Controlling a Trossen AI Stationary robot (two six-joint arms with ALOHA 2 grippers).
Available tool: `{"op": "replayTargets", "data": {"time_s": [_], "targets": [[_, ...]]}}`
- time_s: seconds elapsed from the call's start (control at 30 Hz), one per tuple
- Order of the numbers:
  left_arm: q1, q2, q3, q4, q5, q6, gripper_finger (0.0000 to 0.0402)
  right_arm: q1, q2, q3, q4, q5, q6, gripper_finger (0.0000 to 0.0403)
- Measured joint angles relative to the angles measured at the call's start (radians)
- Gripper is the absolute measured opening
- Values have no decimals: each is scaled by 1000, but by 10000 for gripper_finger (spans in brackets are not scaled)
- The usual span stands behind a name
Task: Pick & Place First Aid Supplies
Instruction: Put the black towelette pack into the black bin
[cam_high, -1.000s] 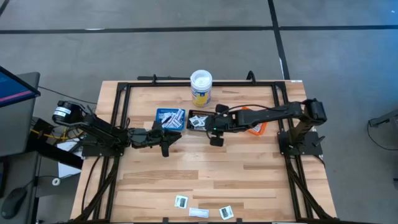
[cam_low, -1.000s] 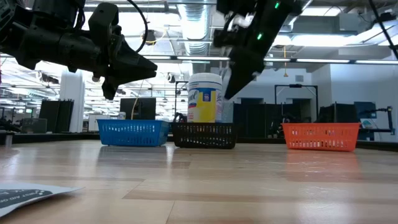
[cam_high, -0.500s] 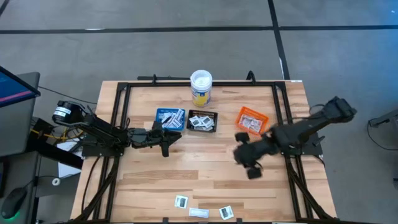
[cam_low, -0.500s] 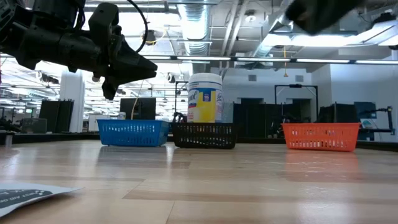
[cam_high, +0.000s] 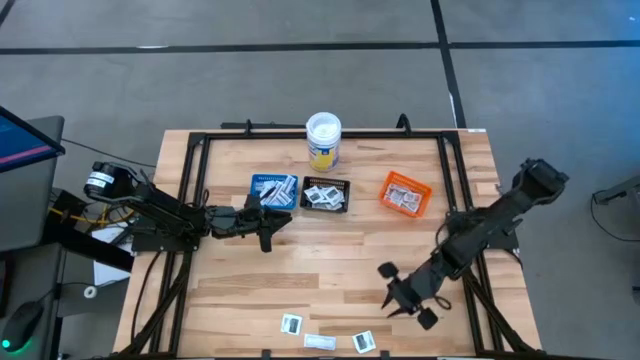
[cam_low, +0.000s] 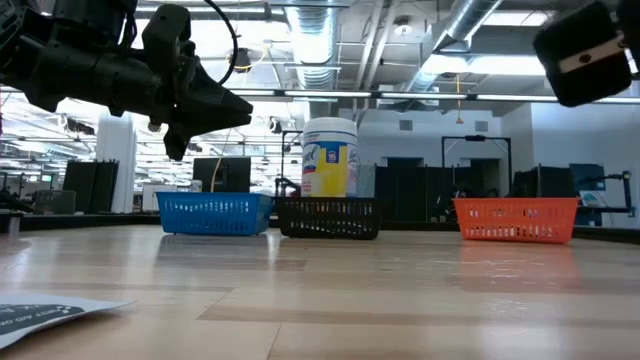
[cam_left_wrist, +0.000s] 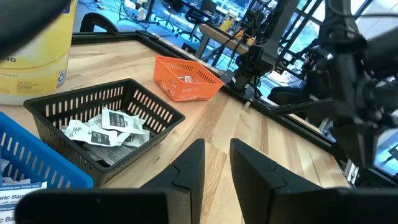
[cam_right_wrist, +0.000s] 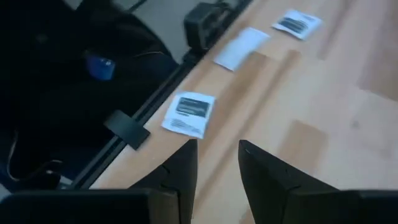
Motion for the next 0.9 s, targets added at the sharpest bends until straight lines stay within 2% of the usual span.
{"op": "replayTargets", "data": {"time_s": [0.2, 0.37, 0.5, 0.57, 0.63, 0.73, 0.9], "targets": [[0, 0, 0, 0, 0, 0, 76, 10, 193, 68, 168, -75, -122, 111], [0, 0, 0, -2, 0, 0, 76, -32, 334, 175, 191, -94, -133, 110], [0, 0, 0, -10, 0, 0, 76, -90, 398, 227, 165, -280, -109, 91], [0, 0, 0, -14, 0, 0, 76, -110, 428, 236, 167, -392, -106, 70], [0, 0, 0, -21, 0, 0, 76, -113, 455, 238, 165, -450, -115, 43], [0, 0, 0, -20, 0, 0, 76, -104, 480, 240, 170, -458, -182, 8], [0, 0, 0, -20, -1, -8, 76, -98, 483, 240, 174, -367, -259, 11]]}}
